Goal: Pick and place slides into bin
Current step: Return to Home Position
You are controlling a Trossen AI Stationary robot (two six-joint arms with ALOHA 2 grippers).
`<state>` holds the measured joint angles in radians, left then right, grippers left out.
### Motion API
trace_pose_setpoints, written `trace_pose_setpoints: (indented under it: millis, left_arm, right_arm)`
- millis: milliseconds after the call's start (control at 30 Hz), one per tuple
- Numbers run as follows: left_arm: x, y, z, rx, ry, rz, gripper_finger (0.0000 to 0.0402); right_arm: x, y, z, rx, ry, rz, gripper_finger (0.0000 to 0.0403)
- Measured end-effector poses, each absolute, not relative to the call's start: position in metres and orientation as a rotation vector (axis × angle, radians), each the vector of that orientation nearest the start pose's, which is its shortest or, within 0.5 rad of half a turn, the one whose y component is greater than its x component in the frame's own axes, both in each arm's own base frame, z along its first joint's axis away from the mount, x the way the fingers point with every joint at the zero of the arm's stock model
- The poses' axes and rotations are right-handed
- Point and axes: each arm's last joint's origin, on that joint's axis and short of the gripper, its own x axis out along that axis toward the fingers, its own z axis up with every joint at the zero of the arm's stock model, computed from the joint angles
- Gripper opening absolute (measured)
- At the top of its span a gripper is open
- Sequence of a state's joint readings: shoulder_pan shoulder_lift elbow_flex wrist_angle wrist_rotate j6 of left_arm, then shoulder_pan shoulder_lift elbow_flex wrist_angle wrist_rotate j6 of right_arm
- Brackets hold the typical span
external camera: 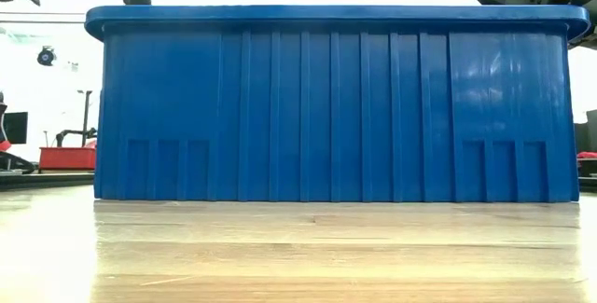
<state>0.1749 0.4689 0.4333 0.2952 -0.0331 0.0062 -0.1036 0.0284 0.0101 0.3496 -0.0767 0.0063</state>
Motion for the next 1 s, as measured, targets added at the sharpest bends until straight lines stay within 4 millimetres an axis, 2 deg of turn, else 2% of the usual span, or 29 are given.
trace_pose_setpoints:
  millis: [167, 433, 667, 1000]
  left_arm:
    - [0.106, 0.020, 0.274, 0.026, -0.286, 0.204, 0.0000]
    - [0.096, 0.017, 0.226, -0.093, -0.317, 0.145, 0.0000]
    - [0.097, 0.017, 0.204, -0.126, -0.302, 0.147, 0.0000]
    - [0.107, 0.007, 0.197, -0.218, -0.215, 0.038, 0.0000]
  right_arm:
    - [0.093, -0.007, 0.198, -0.031, -0.330, -0.026, 0.0008]
    - [0.093, -0.007, 0.198, -0.032, -0.330, -0.026, 0.0008]
    - [0.093, -0.007, 0.198, -0.056, -0.328, -0.030, 0.0008]
    - [0.093, -0.007, 0.198, -0.058, -0.328, -0.030, 0.0008]
